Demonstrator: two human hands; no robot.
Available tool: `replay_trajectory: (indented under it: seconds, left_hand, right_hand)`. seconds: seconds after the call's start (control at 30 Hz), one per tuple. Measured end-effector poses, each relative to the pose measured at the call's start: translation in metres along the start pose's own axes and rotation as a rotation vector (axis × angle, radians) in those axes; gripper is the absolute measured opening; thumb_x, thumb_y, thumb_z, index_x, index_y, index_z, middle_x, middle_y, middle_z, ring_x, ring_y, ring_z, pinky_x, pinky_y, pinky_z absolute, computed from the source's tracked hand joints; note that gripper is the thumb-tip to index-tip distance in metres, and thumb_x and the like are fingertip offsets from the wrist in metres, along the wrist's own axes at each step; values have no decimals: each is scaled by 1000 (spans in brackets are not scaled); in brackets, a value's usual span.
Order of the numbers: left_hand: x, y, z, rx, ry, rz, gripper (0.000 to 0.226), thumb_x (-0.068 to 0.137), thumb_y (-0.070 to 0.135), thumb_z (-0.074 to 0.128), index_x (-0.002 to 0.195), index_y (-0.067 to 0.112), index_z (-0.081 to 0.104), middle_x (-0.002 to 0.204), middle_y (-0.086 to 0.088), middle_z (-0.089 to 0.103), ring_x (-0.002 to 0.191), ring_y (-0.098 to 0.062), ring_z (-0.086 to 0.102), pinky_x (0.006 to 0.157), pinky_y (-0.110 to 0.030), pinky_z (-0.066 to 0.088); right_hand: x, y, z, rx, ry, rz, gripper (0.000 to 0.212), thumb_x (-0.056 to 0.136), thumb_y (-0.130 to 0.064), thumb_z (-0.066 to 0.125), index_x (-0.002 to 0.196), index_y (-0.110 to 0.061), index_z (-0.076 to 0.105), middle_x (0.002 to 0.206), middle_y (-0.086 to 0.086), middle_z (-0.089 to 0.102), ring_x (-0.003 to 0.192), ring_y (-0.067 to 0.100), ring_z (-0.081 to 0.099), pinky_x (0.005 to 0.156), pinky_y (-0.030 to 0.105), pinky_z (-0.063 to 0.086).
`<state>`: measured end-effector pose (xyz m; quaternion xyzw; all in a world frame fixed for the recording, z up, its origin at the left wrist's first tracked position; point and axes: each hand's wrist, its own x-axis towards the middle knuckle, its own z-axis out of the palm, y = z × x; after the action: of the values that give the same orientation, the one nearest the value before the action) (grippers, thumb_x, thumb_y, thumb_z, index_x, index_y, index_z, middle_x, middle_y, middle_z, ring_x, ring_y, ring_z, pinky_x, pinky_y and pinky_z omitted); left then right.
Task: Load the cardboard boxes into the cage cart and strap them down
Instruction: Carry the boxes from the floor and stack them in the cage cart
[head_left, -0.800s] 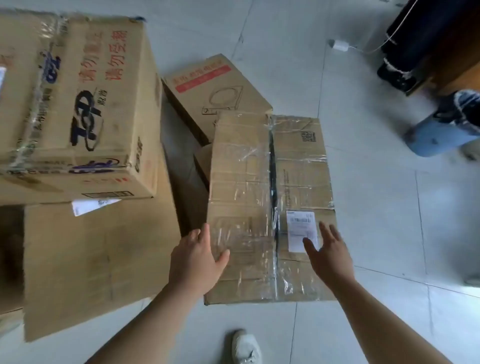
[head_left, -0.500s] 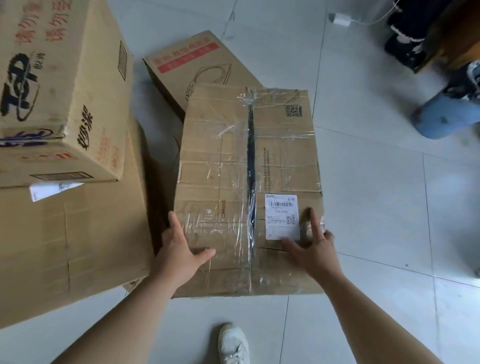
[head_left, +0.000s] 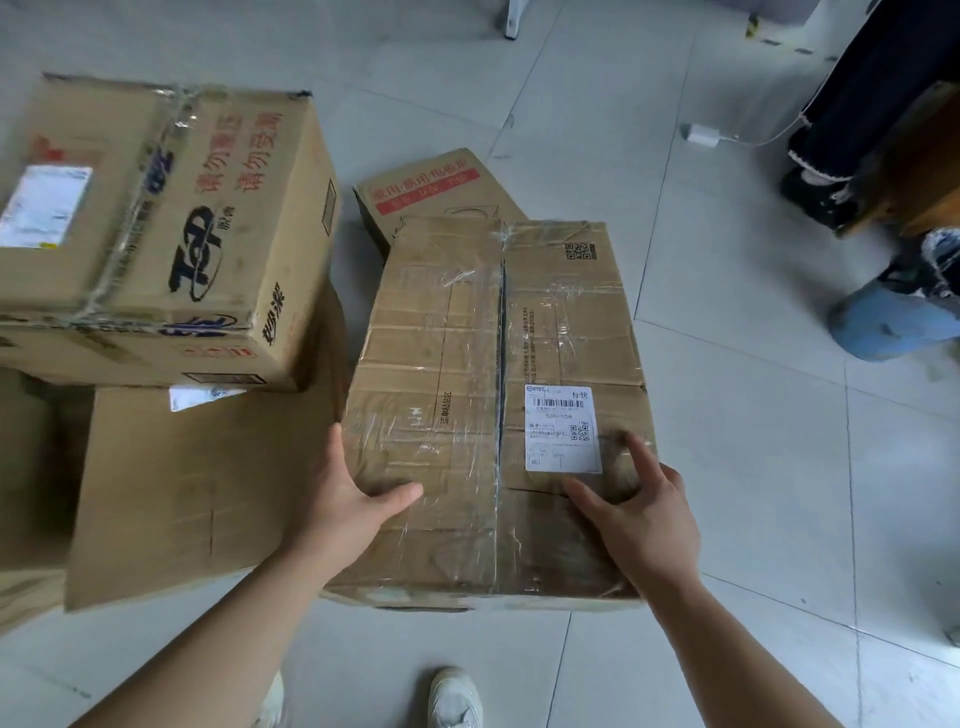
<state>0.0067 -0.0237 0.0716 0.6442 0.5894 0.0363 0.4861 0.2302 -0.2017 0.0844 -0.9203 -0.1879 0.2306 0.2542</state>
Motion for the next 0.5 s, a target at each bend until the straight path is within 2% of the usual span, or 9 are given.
replay_trajectory:
  seconds: [0.17, 0.33, 0.5]
  left_hand:
    - [-76, 58, -76, 5, 103, 40, 126, 58, 60, 80, 151, 35, -1, 158, 4, 22, 142, -20, 27, 112, -42, 29]
    - [-160, 104, -162, 27, 267, 74, 128, 50, 73, 71, 151, 38, 1, 158, 5, 22, 141, -25, 31, 108, -45, 33]
    - [-241, 112, -241, -26, 430, 83, 130, 48, 76, 66, 152, 35, 0, 159, 5, 19, 143, -22, 27, 110, -45, 31]
  right_hand:
    - [-47, -72, -72, 5, 18, -123, 87, 60, -70, 65, 137, -50, 30, 123, -5, 46, 99, 18, 58, 73, 30, 41]
    - [-100, -153, -132, 35, 39, -297, 90, 54, -77, 57, 136, -52, 29, 108, -13, 38, 78, 8, 46, 71, 28, 40]
    - [-158, -227, -160, 41, 7, -459, 92, 57, -78, 58, 139, -51, 27, 110, -13, 38, 79, 9, 47, 70, 29, 41]
